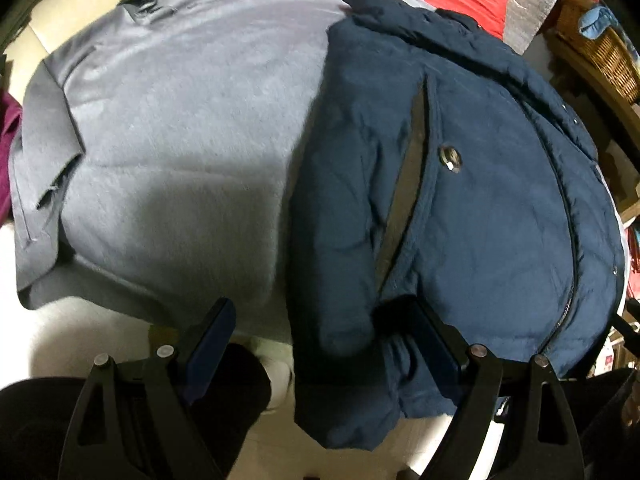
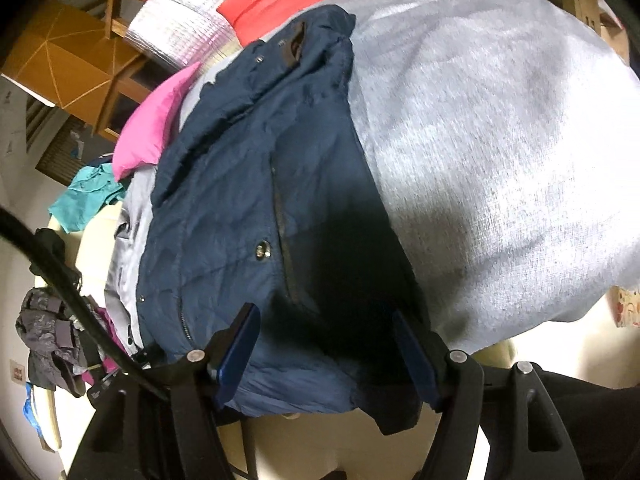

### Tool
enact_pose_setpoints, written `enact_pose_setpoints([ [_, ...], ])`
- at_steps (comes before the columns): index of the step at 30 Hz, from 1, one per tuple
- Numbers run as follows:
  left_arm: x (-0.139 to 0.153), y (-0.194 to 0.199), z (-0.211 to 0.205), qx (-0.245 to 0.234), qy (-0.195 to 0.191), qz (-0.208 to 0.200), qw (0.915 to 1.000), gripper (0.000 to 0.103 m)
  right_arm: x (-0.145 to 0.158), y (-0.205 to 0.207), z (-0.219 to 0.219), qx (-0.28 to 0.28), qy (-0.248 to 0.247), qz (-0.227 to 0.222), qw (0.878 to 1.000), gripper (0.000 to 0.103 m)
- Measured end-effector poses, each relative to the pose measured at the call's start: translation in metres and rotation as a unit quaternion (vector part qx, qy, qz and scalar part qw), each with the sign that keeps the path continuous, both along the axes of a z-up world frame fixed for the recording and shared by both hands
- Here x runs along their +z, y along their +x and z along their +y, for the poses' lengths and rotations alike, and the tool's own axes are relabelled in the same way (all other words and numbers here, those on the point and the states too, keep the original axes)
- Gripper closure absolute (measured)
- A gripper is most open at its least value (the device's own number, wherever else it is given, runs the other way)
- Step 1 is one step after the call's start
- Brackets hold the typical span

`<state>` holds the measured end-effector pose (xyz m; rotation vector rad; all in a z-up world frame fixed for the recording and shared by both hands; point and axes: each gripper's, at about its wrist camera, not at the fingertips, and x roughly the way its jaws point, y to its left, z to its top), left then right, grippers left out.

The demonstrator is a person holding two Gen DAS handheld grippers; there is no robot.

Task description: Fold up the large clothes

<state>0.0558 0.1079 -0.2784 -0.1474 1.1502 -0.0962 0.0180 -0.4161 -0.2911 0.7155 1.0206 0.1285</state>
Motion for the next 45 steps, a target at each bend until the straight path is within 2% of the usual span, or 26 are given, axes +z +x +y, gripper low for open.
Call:
enact_pose_setpoints([
  [2, 0.0, -0.004, -0.005, -0.017, -0.015, -0.003, 0.9997, 0.018, -0.001, -0.002, -0.001, -0.003, 0.0, 0.003, 1.0, 0.031],
  [4, 0.001, -0.009, -0.012, -0.04, -0.031, -0.009, 0.9987, 0.045, 0.0, -0.007, -0.005, -0.011, 0.002, 0.0, 1.0, 0.031],
  [5, 0.002, -0.01, -0.015, -0.047, -0.03, -0.011, 0.9984, 0.047, 0.001, -0.01, -0.007, -0.017, 0.005, -0.002, 1.0, 0.031],
  [9, 0.0, -0.013, -0.016, -0.048, -0.034, -0.012, 0.9982, 0.048, -0.003, -0.02, -0.018, -0.047, 0.006, 0.0, 0.999, 0.031],
  [11, -0.002, -0.008, -0.011, -0.043, -0.042, -0.005, 0.9982, 0.043, -0.01, -0.02, -0.018, -0.048, 0.011, 0.014, 0.999, 0.031],
  [12, -0.004, -0.007, -0.011, -0.041, -0.042, 0.0, 0.9982, 0.035, -0.013, -0.018, -0.017, -0.046, 0.013, 0.02, 0.999, 0.031],
  [13, -0.007, -0.005, -0.011, -0.041, -0.042, 0.007, 0.9982, 0.031, -0.021, -0.014, -0.013, -0.042, 0.016, 0.033, 0.998, 0.031],
  [15, -0.011, -0.005, -0.013, -0.047, -0.046, 0.014, 0.9978, 0.031, -0.035, -0.007, -0.003, -0.034, 0.014, 0.06, 0.998, 0.031],
  [16, -0.012, -0.006, -0.015, -0.051, -0.047, 0.012, 0.9975, 0.032, -0.039, -0.006, 0.0, -0.029, 0.013, 0.067, 0.997, 0.035],
  [17, -0.013, -0.009, -0.017, -0.053, -0.049, 0.009, 0.9974, 0.032, -0.042, -0.004, 0.008, -0.021, 0.009, 0.068, 0.997, 0.044],
  [18, -0.012, -0.011, -0.017, -0.055, -0.051, 0.006, 0.9972, 0.036, -0.039, -0.005, 0.012, -0.017, -0.004, 0.064, 0.998, 0.047],
  [19, -0.012, -0.013, -0.018, -0.059, -0.055, 0.003, 0.9967, 0.044, -0.036, -0.005, 0.014, -0.011, -0.011, 0.06, 0.998, 0.054],
  [20, -0.011, -0.014, -0.019, -0.062, -0.058, 0.0, 0.9964, 0.048, -0.031, -0.006, 0.018, 0.0, -0.02, 0.055, 0.998, 0.07],
  [22, -0.009, -0.016, -0.02, -0.063, -0.061, -0.004, 0.9961, 0.059, -0.024, -0.011, 0.023, 0.007, -0.026, 0.044, 0.999, 0.076],
  [25, -0.01, -0.016, -0.021, -0.062, -0.063, -0.001, 0.996, 0.059, -0.018, -0.012, 0.031, 0.03, -0.034, 0.032, 0.998, 0.077],
  [28, -0.012, -0.012, -0.023, -0.069, -0.06, 0.008, 0.9958, 0.051, -0.028, -0.004, 0.031, 0.026, -0.028, 0.058, 0.998, 0.071],
  [29, -0.01, -0.004, -0.025, -0.074, -0.057, 0.009, 0.9956, 0.05, -0.031, 0.0, 0.032, 0.03, -0.029, 0.065, 0.997, 0.067],
  [31, -0.007, -0.003, -0.025, -0.079, -0.055, 0.006, 0.9953, 0.051, -0.03, 0.002, 0.036, 0.039, -0.045, 0.066, 0.996, 0.067],
  [32, -0.007, -0.004, -0.025, -0.079, -0.059, 0.004, 0.9951, 0.055, -0.026, 0.001, 0.04, 0.048, -0.057, 0.064, 0.995, 0.073],
  [33, -0.005, -0.005, -0.023, -0.078, -0.065, 0.003, 0.9949, 0.067, -0.019, -0.001, 0.044, 0.058, -0.07, 0.06, 0.994, 0.081],
  [34, -0.003, -0.005, -0.021, -0.076, -0.072, 0.003, 0.9945, 0.078, -0.014, -0.002, 0.047, 0.063, -0.078, 0.057, 0.993, 0.084],
  [36, 0.001, -0.003, -0.014, -0.068, -0.1, 0.005, 0.9926, 0.085, 0.004, -0.005, 0.052, 0.076, -0.091, 0.049, 0.992, 0.087],
  [38, 0.011, -0.004, -0.009, -0.068, -0.129, 0.0, 0.9894, 0.086, 0.029, -0.01, 0.056, 0.098, -0.094, 0.026, 0.99, 0.087],
  [41, 0.034, -0.008, -0.008, -0.091, -0.144, -0.03, 0.9849, 0.086, 0.06, -0.015, 0.059, 0.135, -0.079, -0.029, 0.987, 0.087],
  [43, 0.042, -0.007, -0.007, -0.1, -0.153, -0.041, 0.9823, 0.086, 0.06, -0.012, 0.058, 0.145, -0.075, -0.04, 0.986, 0.087],
  [45, 0.035, -0.004, -0.005, -0.095, -0.163, -0.025, 0.9817, 0.079, 0.038, -0.001, 0.057, 0.144, -0.06, -0.012, 0.988, 0.083],
])
